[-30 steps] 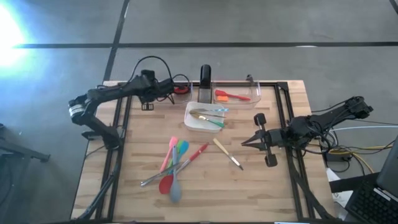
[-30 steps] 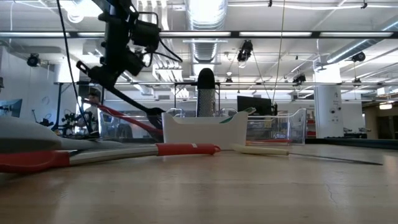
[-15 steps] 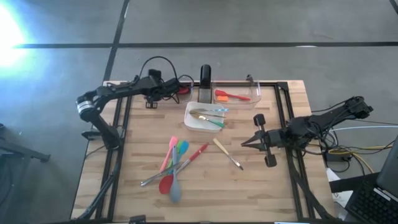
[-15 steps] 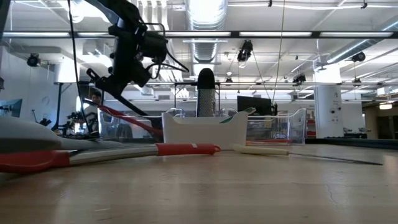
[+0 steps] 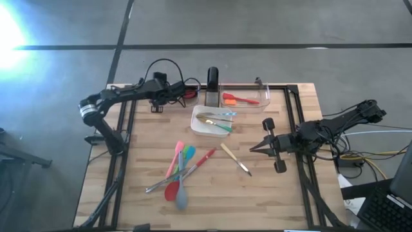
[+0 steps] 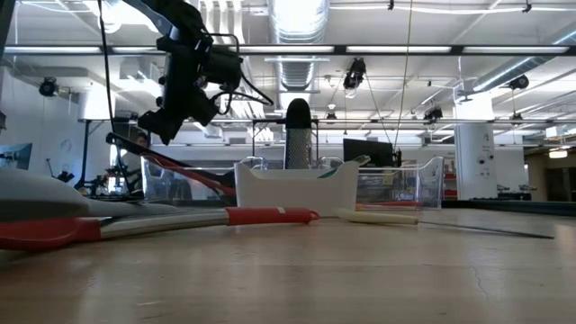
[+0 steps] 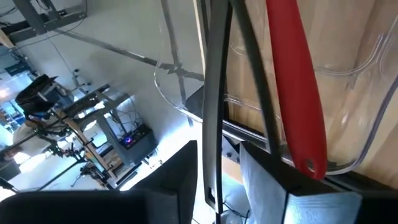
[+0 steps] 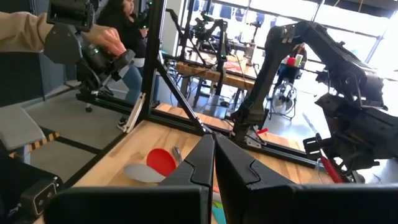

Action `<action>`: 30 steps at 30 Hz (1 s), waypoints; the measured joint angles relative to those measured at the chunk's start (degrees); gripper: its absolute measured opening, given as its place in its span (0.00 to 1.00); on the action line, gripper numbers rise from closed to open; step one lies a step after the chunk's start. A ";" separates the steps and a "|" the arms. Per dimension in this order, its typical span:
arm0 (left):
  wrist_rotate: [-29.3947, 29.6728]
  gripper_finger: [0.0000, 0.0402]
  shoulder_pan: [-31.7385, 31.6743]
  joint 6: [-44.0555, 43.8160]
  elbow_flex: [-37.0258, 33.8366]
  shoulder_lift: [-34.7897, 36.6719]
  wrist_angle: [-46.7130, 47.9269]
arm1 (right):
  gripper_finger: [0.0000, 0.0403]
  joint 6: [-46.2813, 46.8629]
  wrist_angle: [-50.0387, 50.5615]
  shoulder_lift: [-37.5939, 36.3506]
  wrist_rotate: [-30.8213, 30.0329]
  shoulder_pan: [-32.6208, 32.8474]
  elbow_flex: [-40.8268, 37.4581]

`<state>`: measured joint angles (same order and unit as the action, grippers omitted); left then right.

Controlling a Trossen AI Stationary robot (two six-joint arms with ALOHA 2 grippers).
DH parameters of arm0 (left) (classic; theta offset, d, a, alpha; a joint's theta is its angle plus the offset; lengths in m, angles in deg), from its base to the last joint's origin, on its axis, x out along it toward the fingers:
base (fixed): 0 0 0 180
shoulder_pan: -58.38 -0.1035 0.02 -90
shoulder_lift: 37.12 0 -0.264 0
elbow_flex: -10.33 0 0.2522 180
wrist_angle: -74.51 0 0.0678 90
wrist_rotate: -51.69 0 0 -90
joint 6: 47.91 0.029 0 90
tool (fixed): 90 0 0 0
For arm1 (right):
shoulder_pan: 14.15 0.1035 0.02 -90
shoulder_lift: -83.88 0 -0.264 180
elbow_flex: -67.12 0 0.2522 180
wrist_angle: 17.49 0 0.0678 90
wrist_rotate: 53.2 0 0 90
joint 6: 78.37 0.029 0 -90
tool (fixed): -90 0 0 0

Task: Pick & Place Kitchen Items
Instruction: Put the silver table knife into the white bin

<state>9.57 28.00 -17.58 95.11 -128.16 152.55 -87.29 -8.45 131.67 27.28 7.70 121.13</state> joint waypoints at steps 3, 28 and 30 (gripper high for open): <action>-0.03 0.31 0.43 -1.54 0.15 0.92 1.83 | 0.02 1.28 0.01 0.00 0.02 0.00 0.00; -32.32 0.26 15.21 -32.04 1.54 23.75 -1.54 | 0.02 1.47 -0.03 0.00 0.00 0.00 0.00; -36.39 0.26 16.47 -33.99 0.77 24.33 -3.35 | 0.02 1.47 -0.03 0.00 0.00 -0.01 0.00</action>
<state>-26.83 44.47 -51.57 95.89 -103.83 149.20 -85.81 -8.48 131.67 27.28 7.69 121.13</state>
